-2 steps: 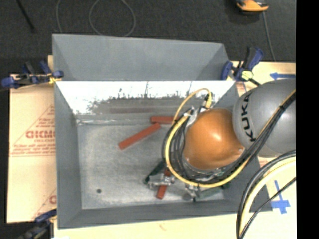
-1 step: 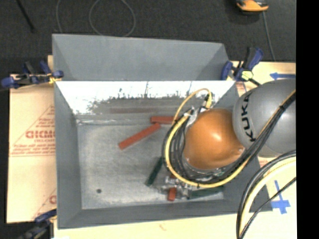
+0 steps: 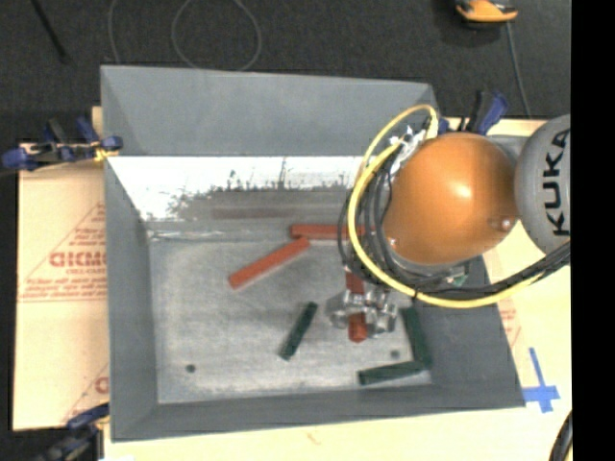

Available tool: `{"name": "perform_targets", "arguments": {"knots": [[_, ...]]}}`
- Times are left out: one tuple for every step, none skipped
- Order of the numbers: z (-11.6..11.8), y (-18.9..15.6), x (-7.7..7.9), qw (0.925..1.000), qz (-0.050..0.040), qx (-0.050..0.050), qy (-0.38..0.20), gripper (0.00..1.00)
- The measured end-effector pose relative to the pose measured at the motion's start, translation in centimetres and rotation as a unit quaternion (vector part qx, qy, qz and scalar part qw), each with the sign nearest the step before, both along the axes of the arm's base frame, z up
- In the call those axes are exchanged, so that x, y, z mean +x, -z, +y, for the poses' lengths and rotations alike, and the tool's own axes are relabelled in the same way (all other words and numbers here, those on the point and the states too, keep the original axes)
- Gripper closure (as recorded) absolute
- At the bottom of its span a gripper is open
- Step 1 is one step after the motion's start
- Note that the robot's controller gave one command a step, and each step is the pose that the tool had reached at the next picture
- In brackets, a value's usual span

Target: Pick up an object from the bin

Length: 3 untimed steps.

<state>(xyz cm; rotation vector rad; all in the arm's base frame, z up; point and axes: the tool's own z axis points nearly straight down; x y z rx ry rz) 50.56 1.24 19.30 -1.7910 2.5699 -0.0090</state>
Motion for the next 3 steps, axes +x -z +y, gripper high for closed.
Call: {"name": "perform_targets", "arguments": {"knots": [[3.4,-9.5,1.7,0.9998,-0.0005,0.001,-0.019,1.0],[-0.6,-0.3,-0.1,0.9988,0.0089,0.0,-0.049,1.0],[4.0,-14.6,4.4,0.9981,-0.0011,0.0,-0.062,1.0]]}}
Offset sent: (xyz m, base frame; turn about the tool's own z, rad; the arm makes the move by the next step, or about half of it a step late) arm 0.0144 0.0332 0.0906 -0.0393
